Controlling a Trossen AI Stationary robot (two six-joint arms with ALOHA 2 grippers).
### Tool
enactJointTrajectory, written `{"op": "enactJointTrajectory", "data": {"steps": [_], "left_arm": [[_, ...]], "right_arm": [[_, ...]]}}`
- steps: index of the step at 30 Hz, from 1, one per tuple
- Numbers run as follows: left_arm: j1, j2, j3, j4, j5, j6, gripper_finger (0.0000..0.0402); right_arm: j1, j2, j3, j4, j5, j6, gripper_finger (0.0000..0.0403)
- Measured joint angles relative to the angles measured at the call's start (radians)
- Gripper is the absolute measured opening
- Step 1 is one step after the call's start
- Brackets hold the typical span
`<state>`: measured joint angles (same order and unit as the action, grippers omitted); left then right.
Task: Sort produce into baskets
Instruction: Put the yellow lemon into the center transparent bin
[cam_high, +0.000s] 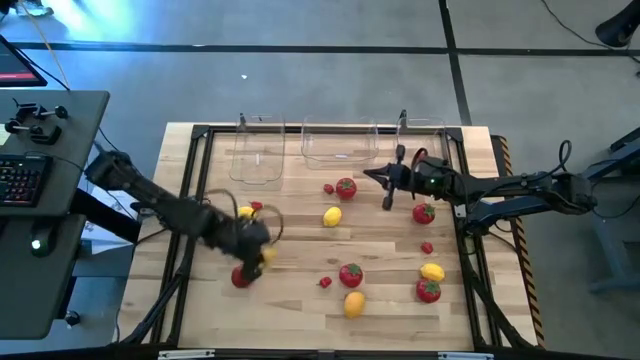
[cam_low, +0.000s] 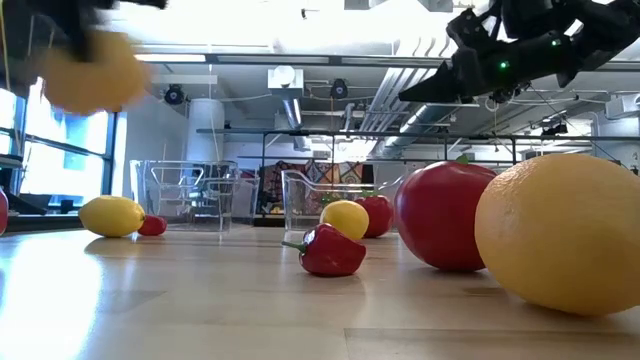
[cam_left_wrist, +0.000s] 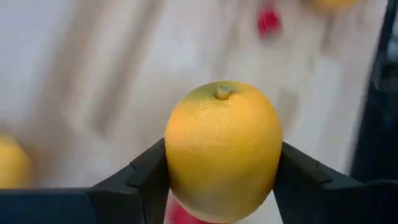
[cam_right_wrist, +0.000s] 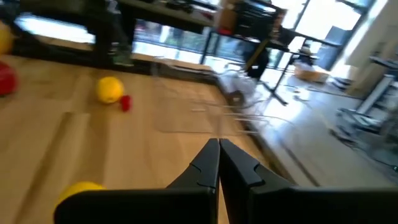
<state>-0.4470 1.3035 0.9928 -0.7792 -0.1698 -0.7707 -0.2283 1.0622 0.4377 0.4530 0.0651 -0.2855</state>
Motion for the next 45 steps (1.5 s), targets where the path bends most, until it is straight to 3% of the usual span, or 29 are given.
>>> {"op": "enactJointTrajectory", "data": {"steps": [6, 13, 21, 25, 37, 42, 45], "left_arm": [[0.205, -0.008, -0.007, 0.231, -0.085, 0.457, 0.0198], [0.437, -0.007, -0.106, 0.604, 0.093, 0.772, 0.0198], [0.604, 0.007, -0.204, 1.059, 0.318, 0.888, 0.0198], [0.655, 0.020, -0.241, 1.205, 0.371, 0.912, 0.0198], [0.676, 0.081, -0.261, 1.324, 0.442, 0.899, 0.0198], [0.676, 0.078, -0.261, 1.329, 0.442, 0.905, 0.0199], [0.675, 0.092, -0.261, 1.347, 0.442, 0.905, 0.0199]], "right_arm": [[0.004, 0.000, 0.000, 0.000, -0.033, 0.049, 0.0001], [0.041, 0.015, 0.000, 0.017, -0.037, 0.068, 0.0055], [0.049, 0.088, 0.000, 0.134, -0.039, 0.111, 0.0145], [0.049, 0.155, 0.031, 0.154, -0.069, 0.195, 0.0180], [0.115, 0.398, 0.288, 0.082, -0.122, 0.268, 0.0288], [0.137, 0.404, 0.324, 0.071, -0.140, 0.263, 0.0296], [0.148, 0.405, 0.331, 0.075, -0.097, 0.262, 0.0295]]}}
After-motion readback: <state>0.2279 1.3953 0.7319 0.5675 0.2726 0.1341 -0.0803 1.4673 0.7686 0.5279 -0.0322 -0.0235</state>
